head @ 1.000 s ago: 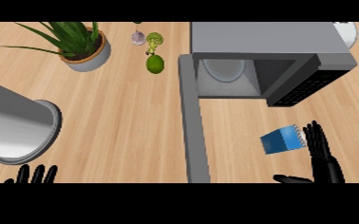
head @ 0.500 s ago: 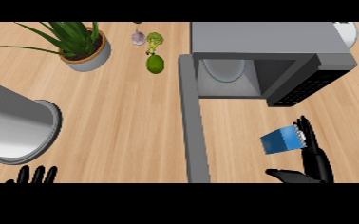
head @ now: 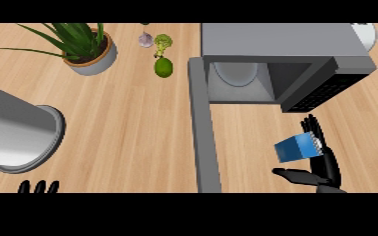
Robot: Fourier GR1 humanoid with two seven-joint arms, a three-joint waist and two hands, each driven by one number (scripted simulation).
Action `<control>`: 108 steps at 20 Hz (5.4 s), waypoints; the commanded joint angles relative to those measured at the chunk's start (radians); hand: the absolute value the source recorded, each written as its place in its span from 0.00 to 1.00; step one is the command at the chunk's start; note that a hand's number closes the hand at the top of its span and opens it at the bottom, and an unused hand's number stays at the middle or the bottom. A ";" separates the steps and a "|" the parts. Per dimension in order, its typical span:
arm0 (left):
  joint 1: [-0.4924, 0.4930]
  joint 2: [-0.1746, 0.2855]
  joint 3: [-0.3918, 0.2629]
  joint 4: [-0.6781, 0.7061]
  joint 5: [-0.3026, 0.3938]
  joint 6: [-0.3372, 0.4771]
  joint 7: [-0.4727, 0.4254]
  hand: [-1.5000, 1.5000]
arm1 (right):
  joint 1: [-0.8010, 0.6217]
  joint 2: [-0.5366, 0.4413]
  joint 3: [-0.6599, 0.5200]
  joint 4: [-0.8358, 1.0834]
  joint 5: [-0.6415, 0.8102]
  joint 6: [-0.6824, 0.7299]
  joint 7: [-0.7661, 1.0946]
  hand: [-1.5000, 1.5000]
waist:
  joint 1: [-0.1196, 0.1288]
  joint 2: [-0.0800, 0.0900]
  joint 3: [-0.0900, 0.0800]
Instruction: Pick up the milk, place it into the microwave and close the microwave
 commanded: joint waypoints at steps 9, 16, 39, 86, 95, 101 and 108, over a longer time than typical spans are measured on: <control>0.040 0.009 -0.013 -0.032 0.010 -0.019 -0.008 0.00 | -0.159 -0.017 -0.036 0.182 0.037 -0.192 -0.113 1.00 | 0.008 0.002 0.001; 0.018 0.020 0.038 0.042 0.054 -0.045 -0.027 0.00 | -0.163 0.023 -0.059 0.091 -0.020 -0.189 -0.109 1.00 | -0.003 -0.002 -0.001; 0.030 0.002 -0.013 -0.035 0.015 -0.026 0.008 0.00 | -0.115 0.121 0.047 -0.177 -0.020 -0.245 0.011 1.00 | -0.020 -0.007 -0.002; 0.068 0.047 0.115 -0.006 0.110 -0.105 -0.024 0.00 | -0.546 0.171 0.257 0.095 -0.148 -0.616 0.361 1.00 | 0.030 0.012 0.001; 0.024 0.069 0.121 0.011 0.139 -0.129 0.009 0.00 | -0.655 0.072 0.205 0.353 -0.098 -0.651 0.246 1.00 | 0.070 0.033 0.003; 0.018 0.067 0.116 0.064 0.114 -0.157 -0.034 0.00 | -0.728 -0.004 0.217 0.427 -0.055 -0.671 0.239 1.00 | 0.084 0.035 0.003; -0.014 0.055 0.101 0.094 0.109 -0.158 -0.036 0.00 | -0.768 -0.024 0.210 0.452 -0.035 -0.762 0.176 1.00 | 0.101 0.046 0.004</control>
